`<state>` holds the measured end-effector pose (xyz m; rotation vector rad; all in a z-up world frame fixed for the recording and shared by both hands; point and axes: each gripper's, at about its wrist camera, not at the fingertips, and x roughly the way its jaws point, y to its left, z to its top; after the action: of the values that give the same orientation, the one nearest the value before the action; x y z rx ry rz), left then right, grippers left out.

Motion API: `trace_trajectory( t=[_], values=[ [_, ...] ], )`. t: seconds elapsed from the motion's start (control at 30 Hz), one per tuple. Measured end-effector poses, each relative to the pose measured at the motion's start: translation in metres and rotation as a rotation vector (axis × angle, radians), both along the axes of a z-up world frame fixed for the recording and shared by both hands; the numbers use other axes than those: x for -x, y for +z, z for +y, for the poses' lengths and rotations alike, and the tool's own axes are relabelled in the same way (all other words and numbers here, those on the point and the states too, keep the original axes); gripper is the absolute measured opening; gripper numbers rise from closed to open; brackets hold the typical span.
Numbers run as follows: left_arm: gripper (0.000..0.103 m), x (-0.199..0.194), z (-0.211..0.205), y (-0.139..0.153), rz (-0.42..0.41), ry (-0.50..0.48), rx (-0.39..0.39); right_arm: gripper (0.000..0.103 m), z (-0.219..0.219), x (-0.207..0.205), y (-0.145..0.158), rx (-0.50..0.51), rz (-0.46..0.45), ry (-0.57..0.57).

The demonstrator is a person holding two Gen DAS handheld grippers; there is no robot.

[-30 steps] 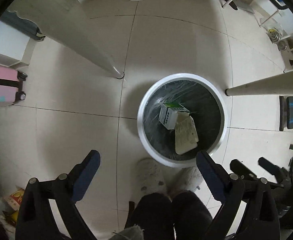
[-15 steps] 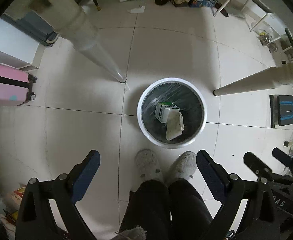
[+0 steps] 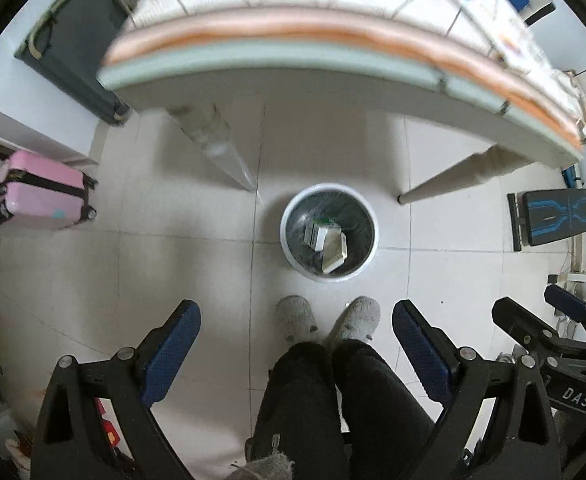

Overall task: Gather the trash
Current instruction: 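Raise both tools back over the table toward the remaining items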

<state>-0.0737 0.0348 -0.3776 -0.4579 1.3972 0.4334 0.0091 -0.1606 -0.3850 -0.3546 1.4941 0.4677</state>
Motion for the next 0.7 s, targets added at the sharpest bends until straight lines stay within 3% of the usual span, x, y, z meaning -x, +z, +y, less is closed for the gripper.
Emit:
trace_trajectory(
  t=[0.23,0.37,0.53,0.7],
  values=[
    [0.103,-0.038,0.009,0.064,-0.122,0.012,-0.095,0.103,0.008,-0.024,0.088,-0.078,-0.065,-0.074],
    [0.103,-0.074,0.023,0.076,-0.150,0.023,-0.176,0.103,0.016,-0.082,0.115,-0.067,-0.135,-0.091],
    [0.103,-0.127,0.048,0.061,-0.100,0.093,-0.207,0.103,0.045,-0.179,0.100,0.011,-0.178,-0.061],
    [0.103,-0.185,0.067,0.039,-0.006,0.147,-0.201,0.103,0.078,-0.261,0.042,0.082,-0.136,-0.017]
  ],
)
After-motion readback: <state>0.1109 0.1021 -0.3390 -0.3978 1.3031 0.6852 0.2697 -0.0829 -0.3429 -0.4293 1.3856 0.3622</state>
